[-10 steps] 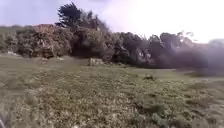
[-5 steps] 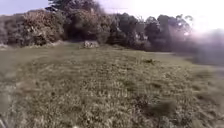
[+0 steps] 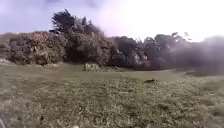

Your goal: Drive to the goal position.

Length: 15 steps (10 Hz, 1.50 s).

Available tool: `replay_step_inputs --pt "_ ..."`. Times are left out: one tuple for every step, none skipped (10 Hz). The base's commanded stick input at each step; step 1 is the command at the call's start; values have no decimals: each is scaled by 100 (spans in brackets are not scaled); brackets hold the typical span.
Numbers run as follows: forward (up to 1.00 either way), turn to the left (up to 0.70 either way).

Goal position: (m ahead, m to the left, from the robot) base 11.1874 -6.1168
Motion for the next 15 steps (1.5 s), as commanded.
replay_step_inputs --pt "70 0" --pt "70 0" --pt "70 0" --pt "70 0" --pt "70 0" --pt "70 0" --pt "70 0" --pt "70 0" --pt "70 0" --pt "70 0" --pt "70 0" --pt "70 0" --pt "70 0" --pt "70 0" --pt "70 0"
